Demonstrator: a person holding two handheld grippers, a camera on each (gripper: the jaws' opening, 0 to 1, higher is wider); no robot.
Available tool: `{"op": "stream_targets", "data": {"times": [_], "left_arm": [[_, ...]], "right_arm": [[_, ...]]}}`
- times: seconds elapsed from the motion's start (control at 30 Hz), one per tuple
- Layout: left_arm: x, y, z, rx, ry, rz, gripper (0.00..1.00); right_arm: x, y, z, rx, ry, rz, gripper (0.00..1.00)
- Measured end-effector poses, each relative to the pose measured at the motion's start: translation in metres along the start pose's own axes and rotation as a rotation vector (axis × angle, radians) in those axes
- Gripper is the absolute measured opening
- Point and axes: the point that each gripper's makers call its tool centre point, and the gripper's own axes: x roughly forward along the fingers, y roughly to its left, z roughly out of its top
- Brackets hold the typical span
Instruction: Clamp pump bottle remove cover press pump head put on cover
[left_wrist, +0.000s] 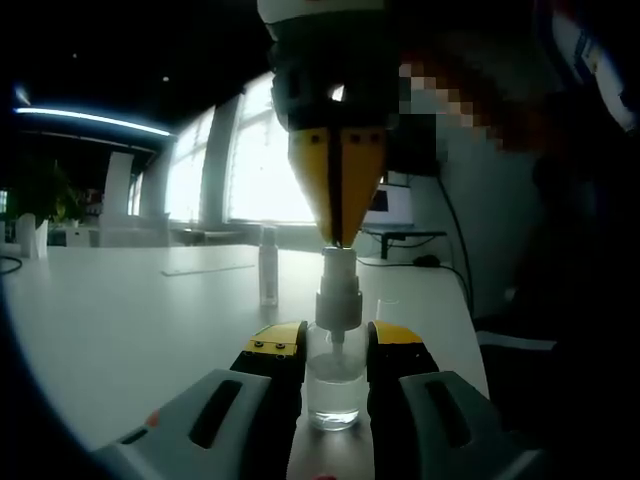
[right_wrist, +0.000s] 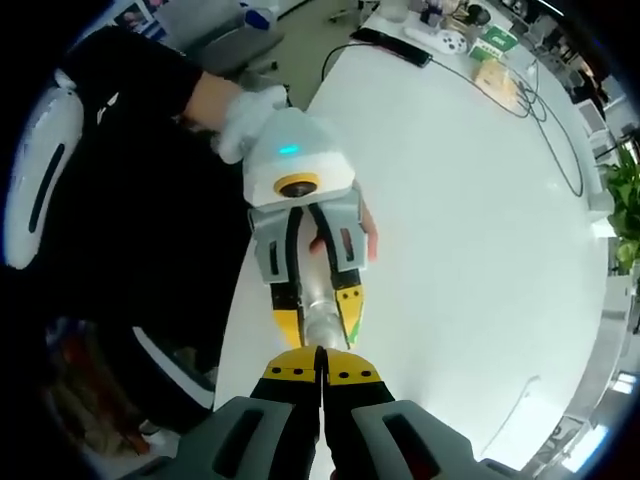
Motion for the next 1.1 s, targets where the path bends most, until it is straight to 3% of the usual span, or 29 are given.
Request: {"op": "stream_targets", "data": {"times": [0.63,0.93,1.1], "left_arm": [[0.0019,0.0012,0.0001,-0.009,0.017,0.024,0.15],[0.0000,0.0052,-0.0015,0.013,0.009,0.043,0.15],[0.0007,0.0041,-0.0007,0.007,0.008,0.039,0.15]], "right_arm": [[0.0000,-0.0038,0.0014,-0.018,-0.021,-0.005,0.00],[0.0017,-0.0030,0.0018,-0.027,0.021,-0.006,0.00],[0.0014,-0.0027,0.0010,-0.026,-0.011,0.029,0.00]]}}
